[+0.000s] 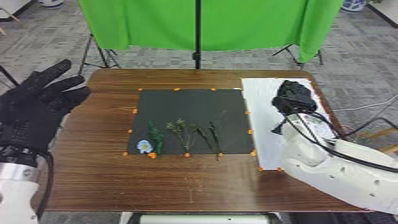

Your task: Arrange flowers

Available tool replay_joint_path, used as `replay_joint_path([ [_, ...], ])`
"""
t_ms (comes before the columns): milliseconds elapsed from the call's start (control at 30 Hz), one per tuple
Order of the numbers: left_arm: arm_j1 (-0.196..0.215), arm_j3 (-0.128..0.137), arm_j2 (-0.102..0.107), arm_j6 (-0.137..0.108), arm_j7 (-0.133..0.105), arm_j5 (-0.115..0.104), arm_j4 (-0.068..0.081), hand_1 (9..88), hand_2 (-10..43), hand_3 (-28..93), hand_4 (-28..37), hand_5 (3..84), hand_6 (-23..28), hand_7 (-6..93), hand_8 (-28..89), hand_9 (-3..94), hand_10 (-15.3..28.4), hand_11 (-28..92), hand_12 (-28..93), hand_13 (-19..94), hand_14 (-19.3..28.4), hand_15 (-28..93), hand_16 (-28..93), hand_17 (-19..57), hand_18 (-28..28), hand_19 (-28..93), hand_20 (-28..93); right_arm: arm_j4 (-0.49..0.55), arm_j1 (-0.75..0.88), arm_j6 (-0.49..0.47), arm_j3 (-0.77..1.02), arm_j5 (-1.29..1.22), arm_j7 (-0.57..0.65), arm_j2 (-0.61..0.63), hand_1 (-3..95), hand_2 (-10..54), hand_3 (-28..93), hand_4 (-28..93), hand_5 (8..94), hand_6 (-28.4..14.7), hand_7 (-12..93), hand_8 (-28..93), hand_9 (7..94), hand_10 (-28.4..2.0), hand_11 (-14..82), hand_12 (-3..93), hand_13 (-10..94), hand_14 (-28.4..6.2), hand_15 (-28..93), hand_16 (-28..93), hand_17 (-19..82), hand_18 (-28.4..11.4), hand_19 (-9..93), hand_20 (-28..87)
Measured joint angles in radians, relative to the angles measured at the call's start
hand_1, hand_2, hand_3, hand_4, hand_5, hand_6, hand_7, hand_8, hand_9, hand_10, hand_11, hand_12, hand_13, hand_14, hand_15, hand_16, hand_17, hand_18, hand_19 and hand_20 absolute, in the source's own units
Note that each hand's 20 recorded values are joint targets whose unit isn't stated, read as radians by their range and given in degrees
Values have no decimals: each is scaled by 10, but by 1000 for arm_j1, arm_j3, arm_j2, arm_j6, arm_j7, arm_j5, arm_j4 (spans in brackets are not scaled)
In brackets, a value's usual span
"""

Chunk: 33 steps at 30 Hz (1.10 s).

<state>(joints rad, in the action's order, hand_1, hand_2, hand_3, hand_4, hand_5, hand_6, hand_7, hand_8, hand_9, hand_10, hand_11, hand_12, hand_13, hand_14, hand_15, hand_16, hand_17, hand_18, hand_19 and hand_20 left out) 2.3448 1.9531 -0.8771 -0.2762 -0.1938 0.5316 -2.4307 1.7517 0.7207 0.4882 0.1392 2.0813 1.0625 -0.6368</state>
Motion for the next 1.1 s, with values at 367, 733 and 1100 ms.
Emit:
replay_joint_path([
  [367,-137,-59,43,23,7,0,31,221,81,772,-262,364,103,150,-98,348,222,311,118,277,284,620,-128,-59,269,660,139,-135,-170,-35,-85,-101,-129,-331,567,-95,729,-283,839,7,245,57,937,-56,164,322,882,-30,513,215,386,-179,931,15],
  [733,-228,-121,94,56,-47,-11,68,221,80,774,-263,364,103,150,-98,349,223,311,118,279,284,622,-128,-58,270,663,142,-158,-340,-23,-327,-271,-162,-562,563,-95,723,-283,829,11,257,49,937,-59,168,327,869,-29,539,208,365,-173,925,31],
  [1100,-287,-139,127,118,-82,-95,85,220,80,776,-263,365,104,149,-97,351,224,315,119,281,284,623,-130,-56,271,667,146,-154,-417,30,-404,-307,-132,-659,563,-95,694,-283,823,32,254,25,937,-56,169,307,854,-27,560,196,351,-166,916,53],
])
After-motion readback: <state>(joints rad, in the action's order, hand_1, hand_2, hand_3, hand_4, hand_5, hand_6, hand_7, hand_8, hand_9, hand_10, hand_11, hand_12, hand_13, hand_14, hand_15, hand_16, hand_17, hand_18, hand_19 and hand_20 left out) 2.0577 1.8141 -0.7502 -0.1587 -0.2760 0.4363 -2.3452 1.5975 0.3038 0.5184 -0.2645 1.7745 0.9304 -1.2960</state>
